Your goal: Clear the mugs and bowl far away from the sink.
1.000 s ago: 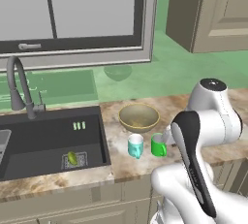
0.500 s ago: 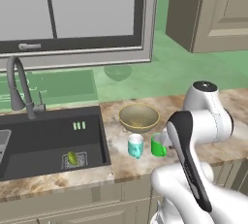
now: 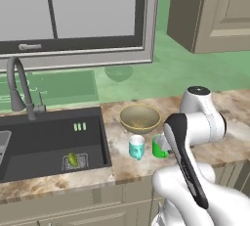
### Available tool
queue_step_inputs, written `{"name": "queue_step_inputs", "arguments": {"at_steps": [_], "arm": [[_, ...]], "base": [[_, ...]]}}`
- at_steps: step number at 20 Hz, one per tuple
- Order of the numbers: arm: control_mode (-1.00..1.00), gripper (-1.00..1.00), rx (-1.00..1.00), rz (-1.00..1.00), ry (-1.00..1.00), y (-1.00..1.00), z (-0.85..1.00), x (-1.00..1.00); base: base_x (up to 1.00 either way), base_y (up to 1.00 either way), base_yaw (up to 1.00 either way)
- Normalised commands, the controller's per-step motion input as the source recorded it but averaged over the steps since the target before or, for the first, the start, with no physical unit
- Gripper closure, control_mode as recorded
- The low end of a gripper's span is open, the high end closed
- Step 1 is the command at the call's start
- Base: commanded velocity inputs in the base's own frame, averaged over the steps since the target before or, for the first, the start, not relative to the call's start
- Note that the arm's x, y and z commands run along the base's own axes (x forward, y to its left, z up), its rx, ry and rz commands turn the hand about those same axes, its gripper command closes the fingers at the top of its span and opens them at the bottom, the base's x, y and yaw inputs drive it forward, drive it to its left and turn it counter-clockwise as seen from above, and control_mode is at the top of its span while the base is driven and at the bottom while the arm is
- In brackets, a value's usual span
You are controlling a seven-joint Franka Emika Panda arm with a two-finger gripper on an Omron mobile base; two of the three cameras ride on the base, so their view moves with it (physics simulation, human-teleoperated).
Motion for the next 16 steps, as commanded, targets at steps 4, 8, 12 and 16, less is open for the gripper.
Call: {"name": "queue_step_inputs", "arguments": {"at_steps": [4,8,12,16], "arm": [[-1.00,-1.00,0.00,0.00,0.00,-0.03,-0.39,0.08],[-1.00,-1.00,0.00,0.00,0.00,0.00,-0.25,0.09],[-1.00,-1.00,0.00,0.00,0.00,-0.01,-0.11,0.16],[-1.00,-1.00,0.00,0.00,0.00,0.00,-0.02,0.24]], "base": [[0.00,0.00,0.00],[0.00,0.00,0.00],[0.00,0.00,0.00],[0.00,0.00,0.00]]}}
